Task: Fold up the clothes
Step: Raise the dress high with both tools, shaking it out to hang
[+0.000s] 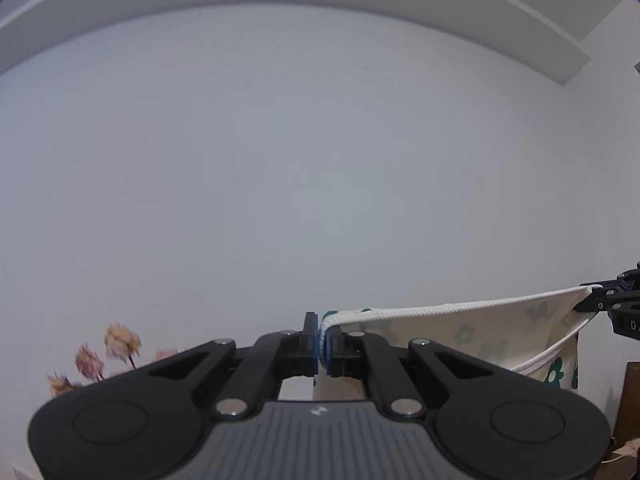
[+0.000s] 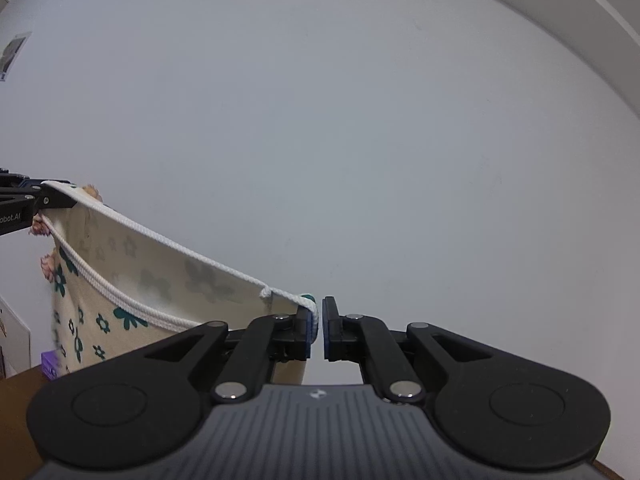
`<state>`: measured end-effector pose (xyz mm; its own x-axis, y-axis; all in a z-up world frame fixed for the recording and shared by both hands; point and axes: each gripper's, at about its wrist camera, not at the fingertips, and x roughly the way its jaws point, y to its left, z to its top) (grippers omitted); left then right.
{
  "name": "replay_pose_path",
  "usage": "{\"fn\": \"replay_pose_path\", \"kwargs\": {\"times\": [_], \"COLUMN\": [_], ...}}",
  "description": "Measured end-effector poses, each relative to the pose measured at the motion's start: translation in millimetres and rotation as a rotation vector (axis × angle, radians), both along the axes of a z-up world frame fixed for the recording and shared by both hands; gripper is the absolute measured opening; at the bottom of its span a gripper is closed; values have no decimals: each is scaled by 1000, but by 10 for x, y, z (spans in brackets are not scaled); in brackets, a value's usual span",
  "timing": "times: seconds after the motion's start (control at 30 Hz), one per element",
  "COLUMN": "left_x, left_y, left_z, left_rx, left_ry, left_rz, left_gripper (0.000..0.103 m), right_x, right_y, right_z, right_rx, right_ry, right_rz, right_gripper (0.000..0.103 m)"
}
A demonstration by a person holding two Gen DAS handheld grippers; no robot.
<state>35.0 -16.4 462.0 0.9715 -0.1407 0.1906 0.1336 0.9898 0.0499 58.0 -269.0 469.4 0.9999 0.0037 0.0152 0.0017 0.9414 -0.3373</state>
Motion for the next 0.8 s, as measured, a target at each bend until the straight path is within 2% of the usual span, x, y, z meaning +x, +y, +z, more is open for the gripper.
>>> {"fn": "replay_pose_path", "kwargs": {"times": [0.07, 0.17, 0.23, 0.37, 0.43, 0.5, 0.6, 0.67, 0.7, 0.77, 0.8], "left_x": [44, 284, 599, 1431, 1782, 2050, 2214, 2130, 2053, 1848, 1749], "left_y": [-8, -82, -149, -289, -343, -397, -423, -390, -372, -357, -356], "left_z": [21, -31, -126, -427, -559, -684, -655, -518, -463, -425, -443], "left_rx": [1, 5, 7, -31, -50, -61, -105, -160, -180, -177, -160], "left_ry": [-5, 33, 82, 186, 202, 190, 128, 37, -16, -101, -121], "left_rz": [6, 20, 29, 4, 3, 3, -36, -60, -71, -72, -78], "left_gripper": [3, 3, 3, 3, 3, 2, 2, 2, 2, 2, 2], "right_x": [32, 242, 536, 1381, 1790, 2190, 2420, 2565, 2523, 2404, 2344], "right_y": [-18, -28, -36, -95, -118, -139, -119, -106, -103, -89, -76], "right_z": [43, 30, -51, -366, -542, -713, -726, -728, -638, -494, -489], "right_rx": [1, -3, -8, -7, -14, -20, -20, -20, -18, -31, -56], "right_ry": [-15, -9, 20, 104, 114, 122, 22, -47, -111, -235, -258], "right_rz": [9, 6, -5, -48, -77, -106, -155, -187, -198, -206, -203], "right_gripper": [3, 3, 3, 3, 3, 3, 2, 2, 2, 2, 2]}}
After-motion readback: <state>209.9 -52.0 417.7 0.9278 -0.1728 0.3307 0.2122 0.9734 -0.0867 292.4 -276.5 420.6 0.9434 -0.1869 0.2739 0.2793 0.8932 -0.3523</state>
